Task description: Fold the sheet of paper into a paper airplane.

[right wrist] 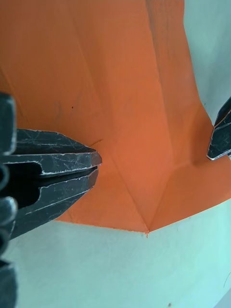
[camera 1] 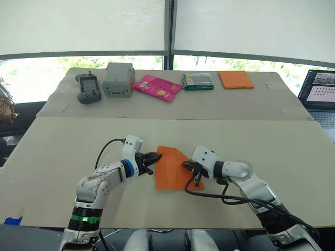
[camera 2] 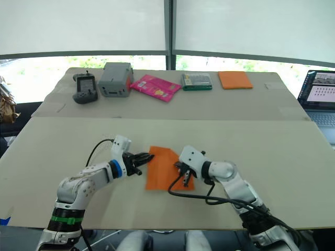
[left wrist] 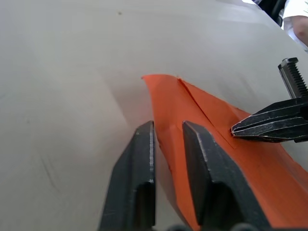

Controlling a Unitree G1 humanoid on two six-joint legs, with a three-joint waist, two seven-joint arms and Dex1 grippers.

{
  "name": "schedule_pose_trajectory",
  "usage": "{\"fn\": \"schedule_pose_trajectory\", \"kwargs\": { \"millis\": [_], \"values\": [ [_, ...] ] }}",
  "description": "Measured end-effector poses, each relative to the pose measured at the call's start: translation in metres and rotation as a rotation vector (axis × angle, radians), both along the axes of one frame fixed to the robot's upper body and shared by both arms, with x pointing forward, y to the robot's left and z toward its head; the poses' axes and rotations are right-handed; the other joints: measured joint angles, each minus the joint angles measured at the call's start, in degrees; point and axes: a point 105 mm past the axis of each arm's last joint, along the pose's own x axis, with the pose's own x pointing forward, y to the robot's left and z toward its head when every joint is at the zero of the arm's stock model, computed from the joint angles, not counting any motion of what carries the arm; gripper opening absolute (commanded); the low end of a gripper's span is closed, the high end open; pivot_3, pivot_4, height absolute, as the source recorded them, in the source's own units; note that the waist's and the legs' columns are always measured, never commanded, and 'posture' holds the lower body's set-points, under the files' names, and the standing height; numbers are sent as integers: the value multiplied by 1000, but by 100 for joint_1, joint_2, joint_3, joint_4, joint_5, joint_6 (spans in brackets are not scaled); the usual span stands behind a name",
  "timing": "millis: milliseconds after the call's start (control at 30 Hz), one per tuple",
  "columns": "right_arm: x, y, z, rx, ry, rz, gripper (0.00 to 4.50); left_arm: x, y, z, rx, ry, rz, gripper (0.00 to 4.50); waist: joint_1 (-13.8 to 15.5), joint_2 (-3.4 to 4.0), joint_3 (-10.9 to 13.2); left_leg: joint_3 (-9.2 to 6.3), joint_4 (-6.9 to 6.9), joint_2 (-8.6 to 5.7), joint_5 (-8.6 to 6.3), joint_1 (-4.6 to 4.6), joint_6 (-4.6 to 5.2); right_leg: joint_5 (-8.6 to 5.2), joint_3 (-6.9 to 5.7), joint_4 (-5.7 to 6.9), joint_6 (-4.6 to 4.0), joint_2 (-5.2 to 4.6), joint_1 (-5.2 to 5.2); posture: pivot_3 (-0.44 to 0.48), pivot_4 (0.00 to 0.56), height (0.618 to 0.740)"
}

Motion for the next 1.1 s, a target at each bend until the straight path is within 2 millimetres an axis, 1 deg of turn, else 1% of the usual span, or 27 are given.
{"fn": "schedule_pose_trajectory", "kwargs": {
  "millis": [167, 300, 367, 533, 633, 700, 800, 867, 933, 1033, 1100],
  "values": [
    [0, 0, 0, -1, -2, -4, 0, -4, -7, -3, 100, -111, -58, 38, 4, 0, 0, 0, -1, 1, 0, -1, 0, 0, 1, -3, 0, -1, 0, 0, 150, 740],
    [0, 0, 0, -2, -2, -4, 0, -7, -15, -1, 246, -287, -143, 38, 5, 0, 0, 1, -3, 0, 0, 0, 0, 0, 2, -4, -1, -1, 0, 0, 150, 740],
    [0, -1, 0, -4, -2, -5, 0, -8, -18, -2, 293, -336, -169, 38, 9, 0, 0, 1, -3, 0, 0, -1, 0, 0, 2, -4, -1, -1, 1, 0, 150, 740],
    [0, -1, 2, -4, 3, -11, 0, -12, -22, -16, 368, -349, -215, 38, 9, 1, 0, 1, -3, 0, 0, -5, 0, 0, 1, -5, 0, -1, -2, 0, 150, 740],
    [2, -2, 4, 3, 9, -23, 0, -12, -22, -17, 379, -353, -219, 38, 9, 1, 0, 1, -2, 0, 0, -8, 0, 0, 1, -5, 0, -1, -4, 0, 150, 740],
    [7, -5, 10, 21, 8, -47, 0, -12, -22, -18, 386, -359, -220, 38, 7, 1, 1, 1, -2, -1, 1, -11, 0, 0, 1, -4, 0, -1, -8, 0, 150, 740],
    [18, 1, 33, 85, -35, -47, 0, -11, -22, -18, 395, -365, -220, 38, 2, 1, 1, 1, -3, 0, 1, -9, 1, 0, 0, -3, 0, 3, -9, 0, 150, 740],
    [23, 5, 43, 91, -57, -35, 0, -11, -23, -18, 398, -367, -223, 38, 2, 2, 1, 1, -3, 0, 0, -9, 1, 0, -1, -3, 0, 4, -9, 0, 150, 740],
    [26, 8, 41, 99, -45, -24, 0, -12, -23, -18, 396, -368, -225, 38, 6, 2, 1, 0, -4, 0, 0, -11, 1, 0, -4, -5, 0, 3, -8, 0, 150, 740],
    [31, 13, 27, 89, 8, -10, 0, -11, -23, -18, 396, -367, -223, 38, -3, 2, 1, 2, -4, 0, 0, -11, 1, 0, -2, -4, 0, 0, -11, 0, 150, 740],
    [34, 18, 21, 87, 25, 4, 0, -12, -23, -18, 396, -367, -223, 38, 0, 2, 1, 2, -4, 0, 0, -12, 1, 0, -2, -3, 0, 1, -12, 0, 150, 740]
  ]
}}
